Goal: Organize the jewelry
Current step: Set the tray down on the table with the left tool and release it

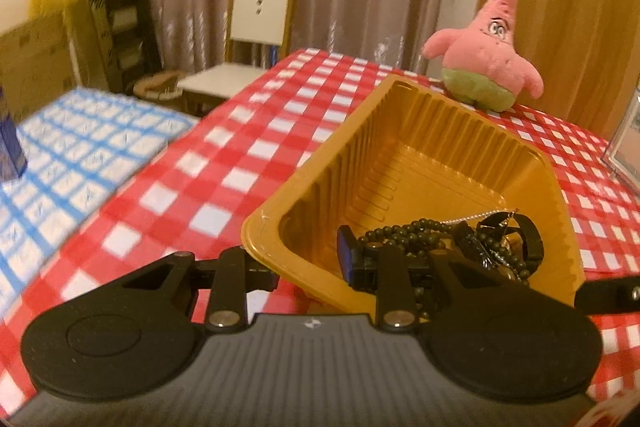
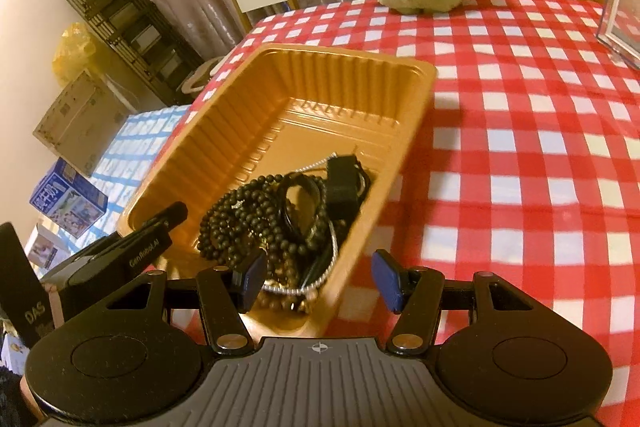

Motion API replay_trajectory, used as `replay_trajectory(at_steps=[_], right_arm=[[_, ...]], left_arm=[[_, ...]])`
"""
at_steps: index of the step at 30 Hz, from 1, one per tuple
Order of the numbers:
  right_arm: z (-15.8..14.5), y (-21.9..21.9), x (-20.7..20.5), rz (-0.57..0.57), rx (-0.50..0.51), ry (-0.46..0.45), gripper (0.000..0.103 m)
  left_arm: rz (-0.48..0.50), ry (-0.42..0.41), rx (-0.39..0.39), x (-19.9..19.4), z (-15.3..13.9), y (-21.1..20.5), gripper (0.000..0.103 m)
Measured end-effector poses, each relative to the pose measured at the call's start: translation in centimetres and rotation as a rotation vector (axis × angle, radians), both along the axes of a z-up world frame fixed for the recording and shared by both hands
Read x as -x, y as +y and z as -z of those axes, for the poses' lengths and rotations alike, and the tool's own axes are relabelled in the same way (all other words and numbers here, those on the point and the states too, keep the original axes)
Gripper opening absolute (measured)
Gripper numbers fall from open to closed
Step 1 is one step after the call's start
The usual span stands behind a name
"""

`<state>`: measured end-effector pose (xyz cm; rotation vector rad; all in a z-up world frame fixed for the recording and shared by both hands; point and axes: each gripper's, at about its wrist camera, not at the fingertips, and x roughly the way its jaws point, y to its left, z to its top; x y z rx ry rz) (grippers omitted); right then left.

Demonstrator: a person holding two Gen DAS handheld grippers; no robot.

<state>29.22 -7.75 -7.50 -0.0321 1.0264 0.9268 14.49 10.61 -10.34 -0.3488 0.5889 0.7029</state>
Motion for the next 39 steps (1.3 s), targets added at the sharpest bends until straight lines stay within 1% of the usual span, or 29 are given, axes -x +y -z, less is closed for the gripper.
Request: replay_trajectory(at_steps=[3, 5, 7, 10, 12, 14, 15, 16, 17, 18, 20, 22, 24, 26, 30, 32, 33, 35, 39], right_arm=[[0.2, -0.7, 0.5, 0.0, 0.005, -0.001, 0.058], [0.2, -1.1, 0.8, 0.0, 0.005, -0.001, 0.058], [0.1, -1.4, 1.1, -0.002, 0.005, -0.005, 0.058], [0.1, -2.0, 1.6, -0.003, 0.005, -0.009, 0.058], [0.1, -2.4, 1.8, 0.003, 0.003, -0.016, 0.058], [0.1, -2.9, 2.2, 0.018, -0.003, -0.025, 0.059], [0.1, -3.2, 2.3, 0.027, -0.006, -0.03, 0.062], [0.0, -3.5, 2.5, 0.038, -0.011, -0.036, 0.063], [0.0, -3.8, 2.6, 0.047, -0.018, -0.042, 0.066], [-0.1, -4.1, 2.8, 0.058, -0.029, -0.051, 0.068], [-0.3, -4.7, 3.2, 0.073, -0.047, -0.069, 0.069], [-0.4, -5.2, 3.7, 0.086, -0.053, -0.098, 0.069], [-0.3, -5.6, 4.3, 0.089, -0.04, -0.126, 0.069], [-0.4, -6.0, 5.0, 0.096, -0.018, -0.159, 0.069], [-1.2, -7.7, 6.9, 0.133, -0.003, -0.194, 0.069], [-1.7, -8.5, 8.0, 0.158, 0.001, -0.21, 0.069], [-1.9, -8.9, 8.6, 0.168, 0.004, -0.208, 0.069], [-2.4, -9.7, 9.7, 0.197, 0.005, -0.184, 0.069], [-3.2, -10.8, 12.7, 0.234, 0.006, -0.14, 0.069]], left_arm=[[-0.042, -0.008, 0.072, 0.8, 0.6, 0.4, 0.026], [-0.061, -0.018, 0.105, 1.3, 0.8, 0.4, 0.026], [-0.068, -0.023, 0.109, 1.6, 0.8, 0.2, 0.026], [-0.083, -0.029, 0.136, 2.1, 0.9, 0.0, 0.027], [-0.084, -0.022, 0.136, 2.3, 0.9, -0.3, 0.029], [-0.08, -0.025, 0.153, 2.5, 0.9, -0.4, 0.033], [-0.085, -0.026, 0.163, 2.6, 0.8, -0.3, 0.04], [-0.09, -0.028, 0.174, 2.9, 0.8, -0.2, 0.05], [-0.09, -0.033, 0.186, 3.3, 0.7, -0.1, 0.058], [-0.082, -0.032, 0.199, 3.6, 0.6, 0.0, 0.071], [-0.061, -0.039, 0.193, 4.5, 0.3, -0.2, 0.074], [-0.045, -0.041, 0.151, 5.3, -0.2, -0.8, 0.082], [-0.036, -0.034, 0.105, 6.1, -0.9, -1.4, 0.082], [0.0, -0.012, 0.061, 6.6, -2.1, -2.2, 0.082], [0.134, 0.077, -0.069, 7.3, -4.5, -5.0, 0.082], [0.205, 0.096, -0.099, 7.8, -5.5, -6.4, 0.083], [0.229, 0.1, -0.1, 8.2, -6.0, -7.0, 0.083], [0.271, 0.103, -0.075, 9.0, -7.0, -7.8, 0.083], [0.349, 0.135, 0.011, 10.7, -8.3, -8.4, 0.083]])
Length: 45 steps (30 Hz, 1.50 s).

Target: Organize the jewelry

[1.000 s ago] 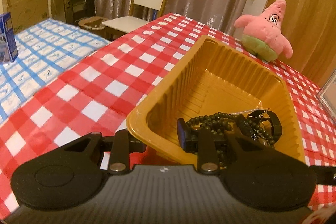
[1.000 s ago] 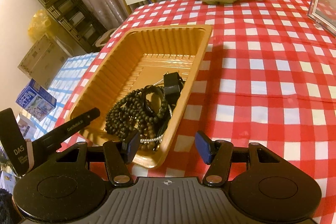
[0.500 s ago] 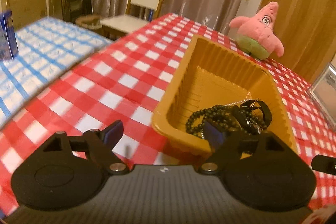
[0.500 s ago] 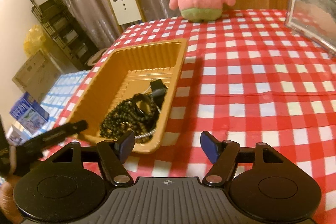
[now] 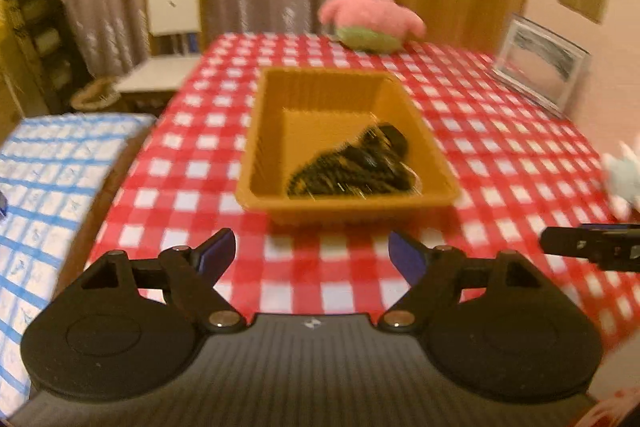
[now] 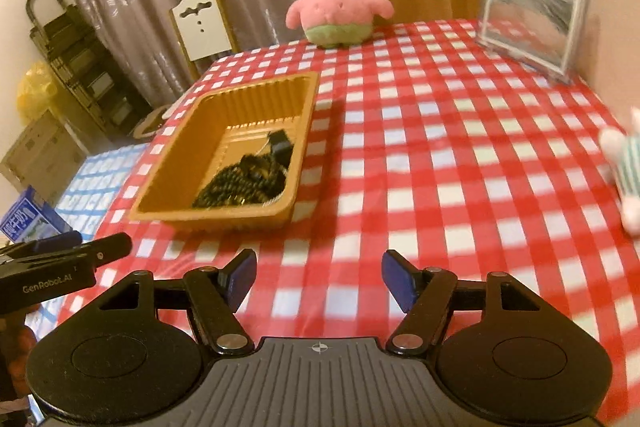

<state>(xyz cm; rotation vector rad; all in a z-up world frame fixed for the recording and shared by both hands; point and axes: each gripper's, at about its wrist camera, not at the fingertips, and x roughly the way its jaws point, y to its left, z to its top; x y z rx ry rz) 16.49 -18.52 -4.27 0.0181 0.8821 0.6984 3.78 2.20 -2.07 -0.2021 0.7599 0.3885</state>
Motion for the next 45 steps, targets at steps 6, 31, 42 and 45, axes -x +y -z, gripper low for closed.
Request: replay_trajectory(at_steps=[6, 31, 42, 45], right_arm=[[-0.9, -0.8, 5.6, 0.044, 0.028, 0.025, 0.069], [-4.7, -3.7, 16.5, 0.035, 0.048, -0.003, 0.069], [-4.7, -4.0, 16.5, 0.021, 0.048, -0.003, 0.069], [-4.7, -4.1, 16.5, 0.02, 0.048, -0.002, 0.069]], left_arm=[[0.059, 0.028, 0.029, 4.5, -1.2, -0.9, 0.083], [0.194, 0.032, 0.078, 12.7, -4.4, -5.9, 0.083], [0.186, 0.035, 0.069, 12.7, -4.5, -6.5, 0.083], [0.187, 0.034, 0.07, 12.8, -4.5, -6.5, 0.083]])
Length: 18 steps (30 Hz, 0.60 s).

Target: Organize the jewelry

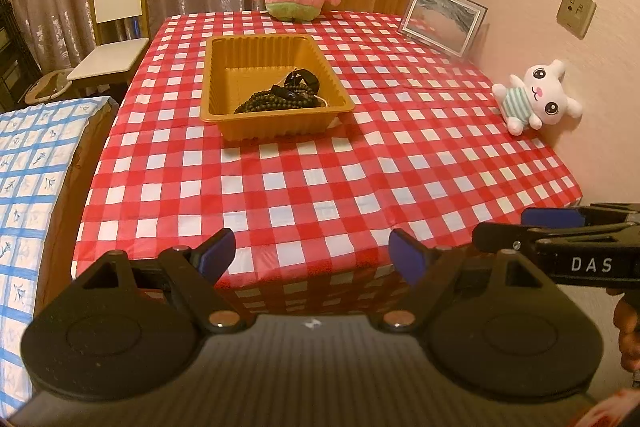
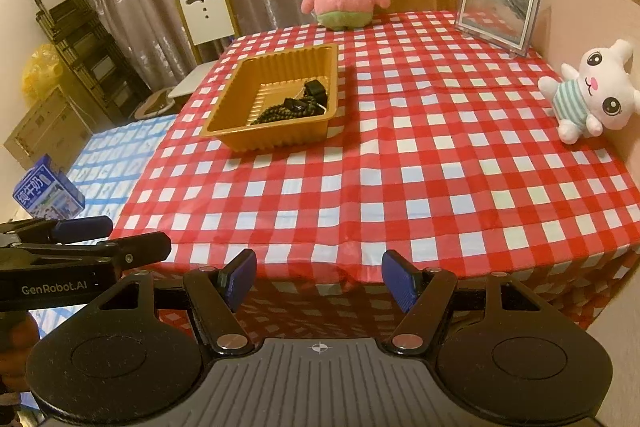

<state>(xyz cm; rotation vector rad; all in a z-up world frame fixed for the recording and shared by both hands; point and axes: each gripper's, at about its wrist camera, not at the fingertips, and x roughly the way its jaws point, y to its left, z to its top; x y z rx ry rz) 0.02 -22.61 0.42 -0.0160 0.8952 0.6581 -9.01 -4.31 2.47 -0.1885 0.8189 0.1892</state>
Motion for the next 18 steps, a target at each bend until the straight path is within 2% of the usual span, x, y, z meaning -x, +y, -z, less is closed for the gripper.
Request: replay_trajectory(at_steps=[18], right_arm=[[0.05, -0.05, 0.33, -0.005, 0.001, 0.0, 0.069]], left_arm=[[0.001, -0.012, -0.008, 0.29, -0.22, -0.57, 0.083]])
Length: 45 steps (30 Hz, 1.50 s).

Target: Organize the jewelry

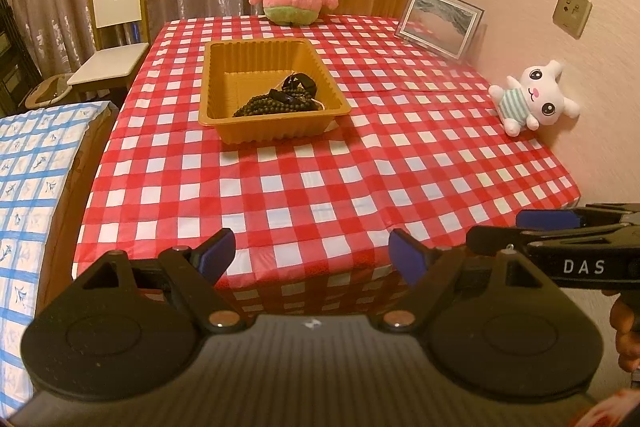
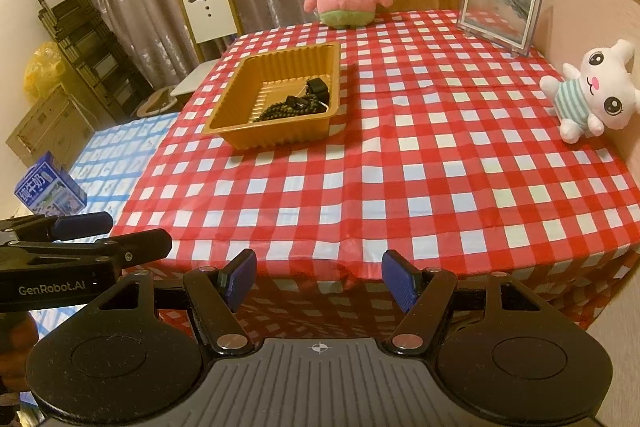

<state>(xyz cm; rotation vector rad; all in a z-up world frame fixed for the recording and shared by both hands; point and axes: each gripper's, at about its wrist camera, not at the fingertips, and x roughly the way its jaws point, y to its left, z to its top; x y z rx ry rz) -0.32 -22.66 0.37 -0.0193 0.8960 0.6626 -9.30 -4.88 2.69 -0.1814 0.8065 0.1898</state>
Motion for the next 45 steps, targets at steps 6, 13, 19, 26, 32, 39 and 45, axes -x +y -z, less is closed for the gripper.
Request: replay_trajectory(at_steps=[6, 13, 19, 26, 32, 39, 45], right_arm=[[0.0, 0.1, 0.0, -0.004, 0.001, -0.002, 0.069], [-0.1, 0.0, -0.1, -0.005, 0.001, -0.002, 0.069], [-0.1, 0.1, -0.2, -0.004, 0.0, -0.003, 0.069], [-0.2, 0.1, -0.5, -0.004, -0.001, -0.006, 0.069], [-0.4, 0.3, -1.2, -0.01, 0.0, -0.006, 0.069], [-0.3, 0.7, -1.4, -0.016, 0.001, -0.007, 0.069], [-0.3, 0.8, -1.4, -0.017, 0.001, -0.008, 0.069]], left_arm=[[0.0, 0.0, 0.0, 0.0, 0.0, 0.0, 0.083], [0.0, 0.0, 0.001, 0.0, -0.1, 0.0, 0.083], [0.0, -0.002, 0.001, -0.2, -0.2, 0.0, 0.083], [0.001, -0.004, -0.001, -0.8, -0.3, 0.3, 0.083], [0.001, -0.004, -0.001, -0.8, -0.3, 0.3, 0.083], [0.001, -0.004, -0.001, -0.9, -0.3, 0.4, 0.083], [0.001, -0.004, -0.001, -0.8, -0.3, 0.4, 0.083]])
